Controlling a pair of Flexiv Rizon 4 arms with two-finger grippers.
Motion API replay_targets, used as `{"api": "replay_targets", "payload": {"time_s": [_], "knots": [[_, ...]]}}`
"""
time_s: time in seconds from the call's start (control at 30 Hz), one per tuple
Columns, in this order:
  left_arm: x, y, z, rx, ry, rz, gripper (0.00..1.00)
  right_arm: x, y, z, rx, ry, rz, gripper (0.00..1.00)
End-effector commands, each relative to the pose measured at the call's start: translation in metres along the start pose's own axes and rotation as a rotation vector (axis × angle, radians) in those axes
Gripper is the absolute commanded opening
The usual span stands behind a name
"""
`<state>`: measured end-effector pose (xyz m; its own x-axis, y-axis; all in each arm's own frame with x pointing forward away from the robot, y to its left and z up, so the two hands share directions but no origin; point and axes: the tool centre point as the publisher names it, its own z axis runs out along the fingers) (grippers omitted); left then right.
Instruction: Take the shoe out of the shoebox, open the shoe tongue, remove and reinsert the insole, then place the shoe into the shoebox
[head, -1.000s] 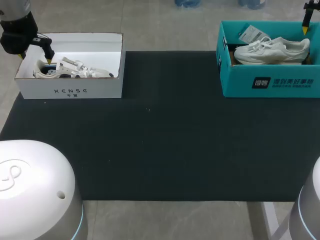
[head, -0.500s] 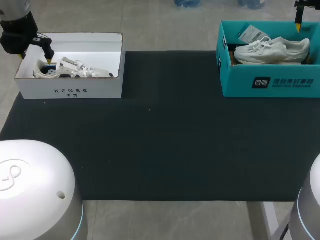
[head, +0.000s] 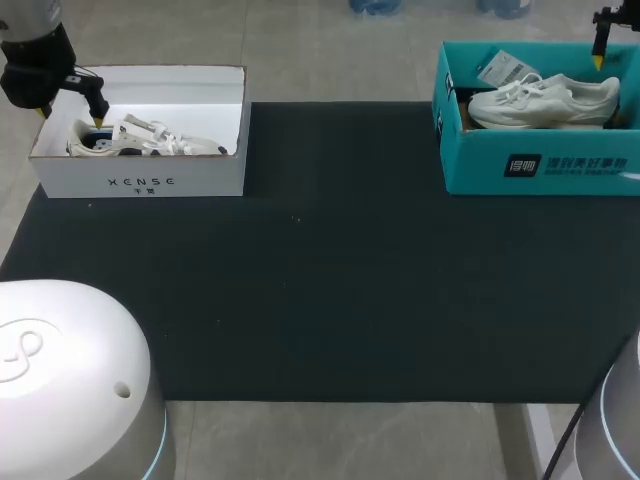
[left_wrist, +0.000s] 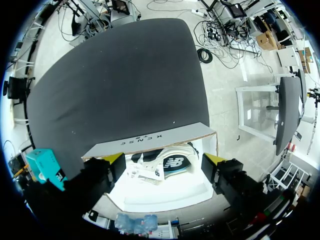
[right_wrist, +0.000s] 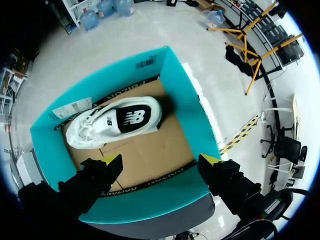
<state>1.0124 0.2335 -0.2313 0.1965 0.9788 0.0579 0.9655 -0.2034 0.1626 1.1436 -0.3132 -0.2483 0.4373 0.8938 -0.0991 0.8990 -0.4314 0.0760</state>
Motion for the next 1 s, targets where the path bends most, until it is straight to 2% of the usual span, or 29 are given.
{"api": "replay_targets", "payload": {"time_s": [0.03, 0.17, 0.5, 1.0], "knots": [[0.0, -0.001, 0.0, -0.003, 0.001, 0.0, 1.0, 0.006, 0.022, 0.004, 0.039, 0.0, -0.005, 1.0], [0.0, -0.001, 0.0, -0.003, 0.001, 0.0, 1.0, 0.011, 0.027, 0.005, 0.017, -0.005, -0.019, 1.0], [0.0, -0.001, 0.0, -0.003, 0.001, 0.0, 1.0, 0.015, 0.038, 0.028, -0.023, -0.004, -0.082, 1.0], [0.0, -0.001, 0.0, -0.003, 0.001, 0.0, 1.0, 0.017, 0.053, 0.07, -0.01, 0.017, -0.265, 1.0]]}}
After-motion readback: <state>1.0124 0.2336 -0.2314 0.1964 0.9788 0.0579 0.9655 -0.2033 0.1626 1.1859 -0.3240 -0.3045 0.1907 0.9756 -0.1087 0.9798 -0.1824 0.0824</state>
